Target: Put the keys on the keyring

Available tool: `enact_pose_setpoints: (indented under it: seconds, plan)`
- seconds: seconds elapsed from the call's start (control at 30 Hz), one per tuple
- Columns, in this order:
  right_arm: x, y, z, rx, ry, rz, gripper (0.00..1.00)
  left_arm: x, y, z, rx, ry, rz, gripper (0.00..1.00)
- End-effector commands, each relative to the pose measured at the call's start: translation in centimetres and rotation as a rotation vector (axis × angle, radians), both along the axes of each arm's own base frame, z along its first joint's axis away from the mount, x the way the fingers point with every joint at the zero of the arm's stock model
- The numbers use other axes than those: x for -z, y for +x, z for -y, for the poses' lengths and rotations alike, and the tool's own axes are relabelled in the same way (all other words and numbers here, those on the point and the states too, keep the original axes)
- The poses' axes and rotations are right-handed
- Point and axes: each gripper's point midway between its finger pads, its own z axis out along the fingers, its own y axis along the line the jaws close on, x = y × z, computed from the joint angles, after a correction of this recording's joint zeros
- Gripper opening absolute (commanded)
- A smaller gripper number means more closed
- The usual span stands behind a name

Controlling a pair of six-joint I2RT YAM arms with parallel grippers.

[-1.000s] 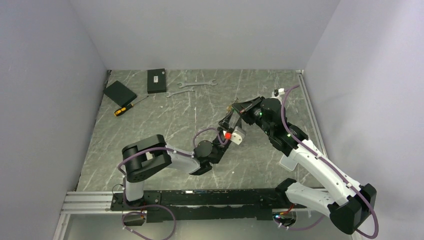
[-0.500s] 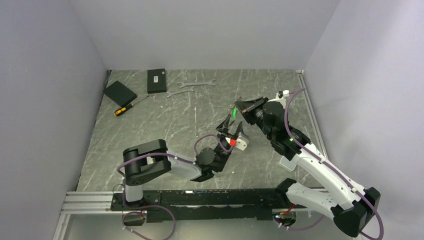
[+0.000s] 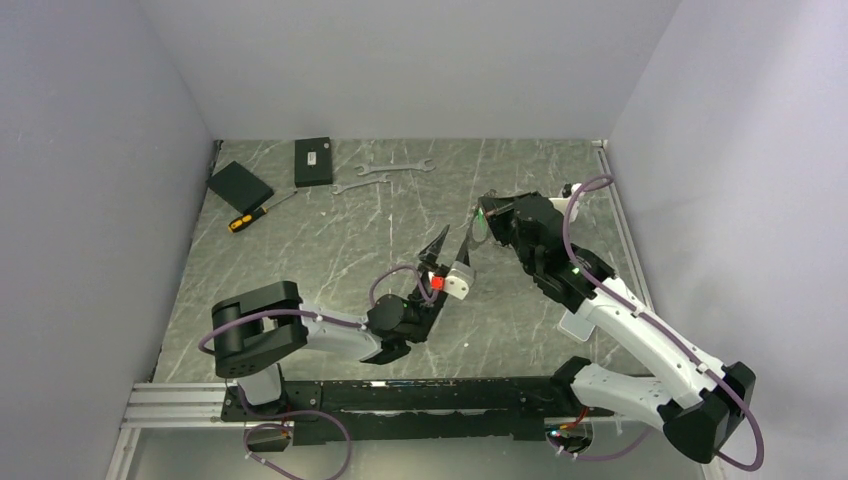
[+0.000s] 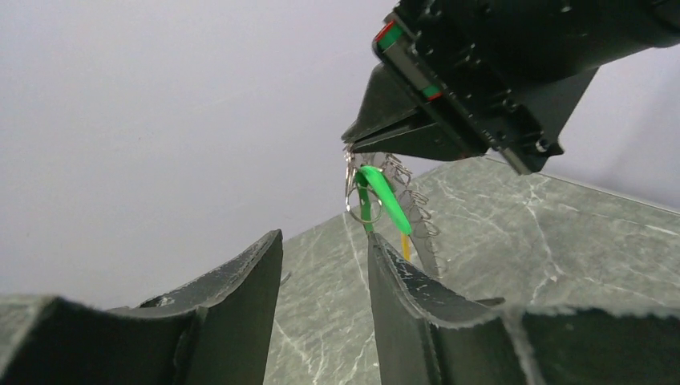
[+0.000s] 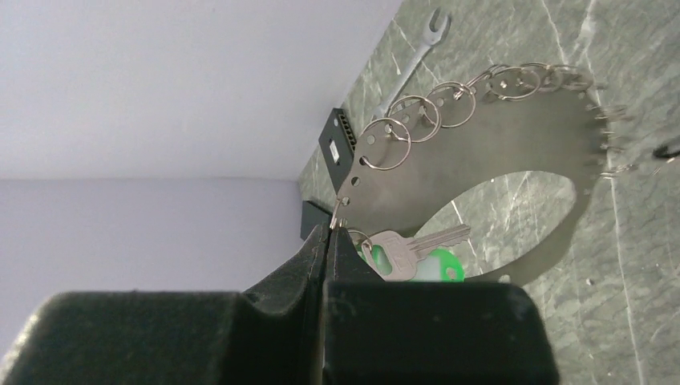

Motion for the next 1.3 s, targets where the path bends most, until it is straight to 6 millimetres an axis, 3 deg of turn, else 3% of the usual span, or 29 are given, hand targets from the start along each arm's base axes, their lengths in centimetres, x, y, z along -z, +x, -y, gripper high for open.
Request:
enact_pose_setpoints:
  seconds: [0.0, 0.1, 0.17, 0.3, 0.43, 0.53, 0.63, 0.8, 0.97, 1.1, 1.27]
  plan:
    - [-3.7, 0.4, 0.3, 0.071, 0.086, 0.071, 0.0, -1.5, -0.5, 0.5, 0.058, -0.089, 0.016, 0.52]
    - [-4.2, 0.1, 0.4, 0.065, 0.089, 0.083, 0.0, -1.6, -0.6, 1.1, 0.121, -0.072, 0.05, 0.69]
    - [-4.4, -0.2, 0.2, 0.046, 0.082, 0.1, 0.0, -1.9, -1.3, 1.5, 0.173, -0.007, 0.12, 0.75]
    - [-3.6, -0.7, 0.0, 0.015, 0.078, 0.094, 0.0, -2.7, -1.0, 0.6, 0.301, -0.059, 0.128, 0.76]
    - [-3.0, -1.2, -0.8, -0.025, 0.096, 0.083, 0.0, -0.7, -0.5, 2.0, 0.428, 0.051, 0.047, 0.77]
    - [-3.1, -1.5, -1.0, -0.037, 0.093, 0.085, 0.0, -1.2, -0.3, 1.4, 0.406, -0.001, 0.099, 0.81]
    - [-3.1, -1.8, -1.5, -0.048, 0.089, 0.085, 0.0, -1.9, -0.5, 1.6, 0.411, -0.023, 0.157, 0.77]
    - [-2.5, -2.0, -2.5, -0.073, 0.086, 0.067, 0.0, -1.4, -0.9, 3.8, 0.482, 0.04, 0.161, 0.78]
    - [-2.6, -2.5, -3.2, -0.09, 0.077, 0.074, 0.0, -1.9, 0.7, 2.5, 0.353, 0.011, 0.198, 0.58]
    - [-2.2, -2.6, -4.0, -0.109, 0.068, 0.065, 0.0, -2.3, 1.9, 2.2, 0.279, 0.022, 0.209, 0.5]
    - [-1.8, -2.7, -4.5, -0.112, 0.056, 0.061, 0.0, -2.3, 3.1, 2.0, 0.156, 0.055, 0.212, 0.54]
